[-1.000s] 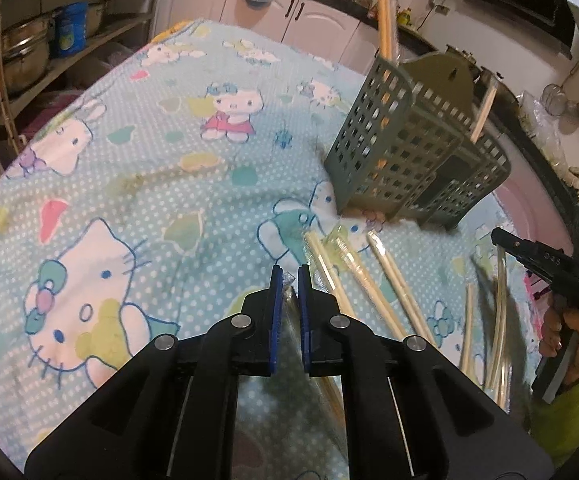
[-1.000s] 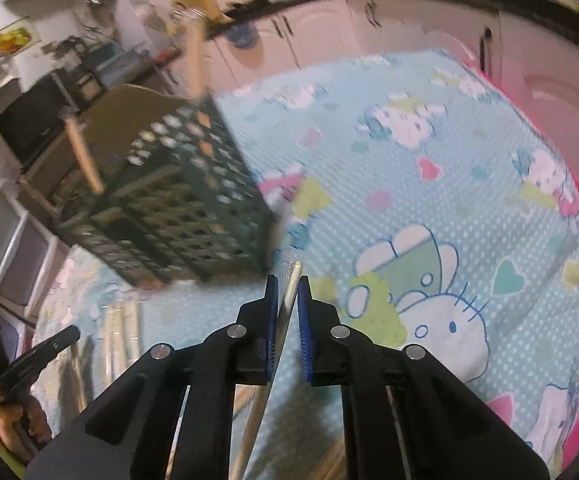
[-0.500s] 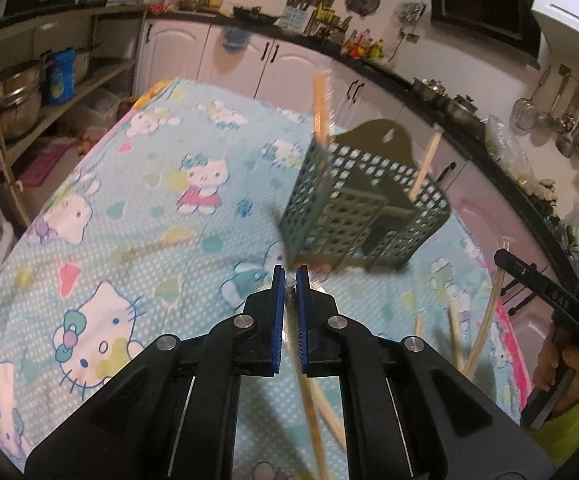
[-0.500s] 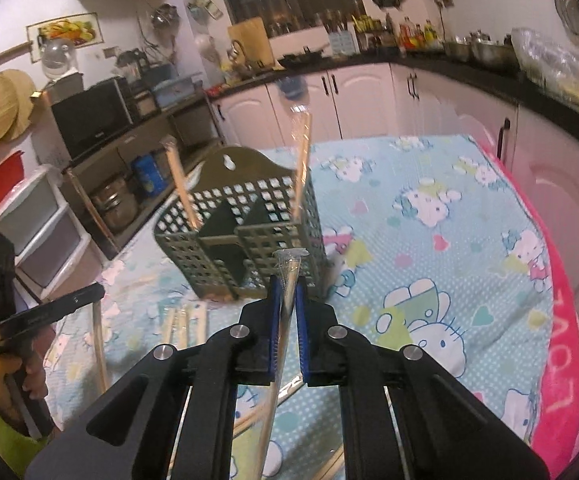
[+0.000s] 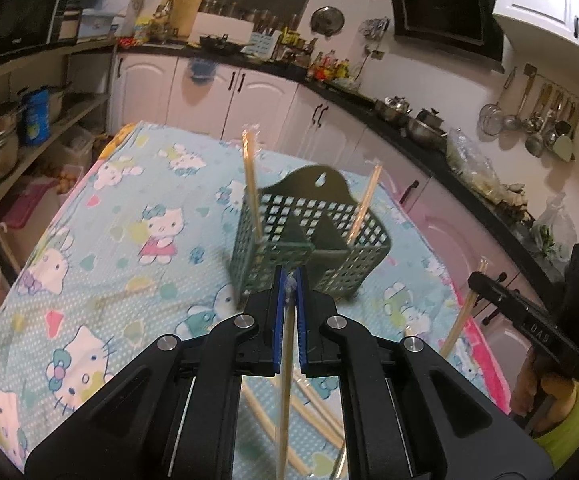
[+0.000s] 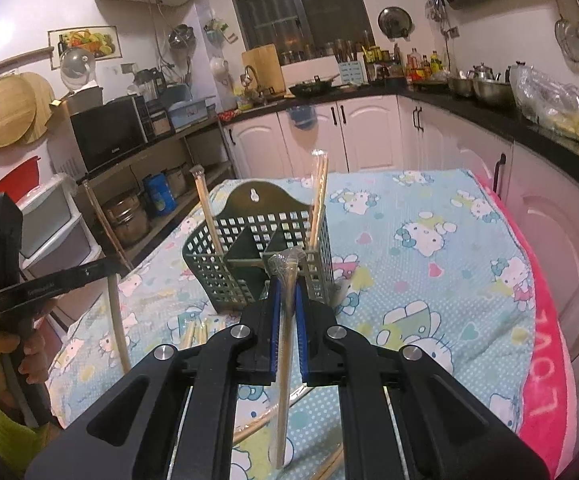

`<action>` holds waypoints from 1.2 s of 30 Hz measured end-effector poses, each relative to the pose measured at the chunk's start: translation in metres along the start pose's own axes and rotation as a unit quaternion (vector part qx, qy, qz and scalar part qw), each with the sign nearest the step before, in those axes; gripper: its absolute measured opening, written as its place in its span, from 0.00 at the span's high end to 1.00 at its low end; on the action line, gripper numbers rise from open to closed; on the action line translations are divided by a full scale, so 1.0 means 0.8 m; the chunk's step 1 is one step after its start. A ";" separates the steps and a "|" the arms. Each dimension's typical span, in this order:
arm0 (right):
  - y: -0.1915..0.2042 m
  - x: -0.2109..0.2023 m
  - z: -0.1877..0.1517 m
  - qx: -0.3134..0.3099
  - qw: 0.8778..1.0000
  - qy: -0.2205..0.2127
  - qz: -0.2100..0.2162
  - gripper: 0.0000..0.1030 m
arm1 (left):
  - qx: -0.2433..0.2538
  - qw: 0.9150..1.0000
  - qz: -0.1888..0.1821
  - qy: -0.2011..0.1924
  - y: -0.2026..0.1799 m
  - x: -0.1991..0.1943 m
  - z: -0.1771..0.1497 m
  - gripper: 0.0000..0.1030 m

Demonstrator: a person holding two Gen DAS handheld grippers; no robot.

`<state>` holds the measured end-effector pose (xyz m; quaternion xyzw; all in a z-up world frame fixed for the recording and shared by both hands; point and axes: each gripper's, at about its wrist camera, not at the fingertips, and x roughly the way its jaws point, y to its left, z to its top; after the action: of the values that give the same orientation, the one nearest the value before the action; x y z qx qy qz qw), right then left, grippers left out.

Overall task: Organize utensils
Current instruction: 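Lift the chopsticks with the left tool while the right tool carries its pair above the basket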

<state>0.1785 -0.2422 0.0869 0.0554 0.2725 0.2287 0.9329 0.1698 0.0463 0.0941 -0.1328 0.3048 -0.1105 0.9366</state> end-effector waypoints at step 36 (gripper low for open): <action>0.034 -0.016 0.096 -0.046 0.994 -0.094 0.011 0.94 | 0.048 0.992 -0.056 -0.103 -0.069 -0.017 0.131 0.99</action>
<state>0.1990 -0.2221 0.1648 0.0369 0.1721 0.2452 0.9534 0.2151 0.0170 0.2006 -0.1151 0.1935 -0.1631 0.9606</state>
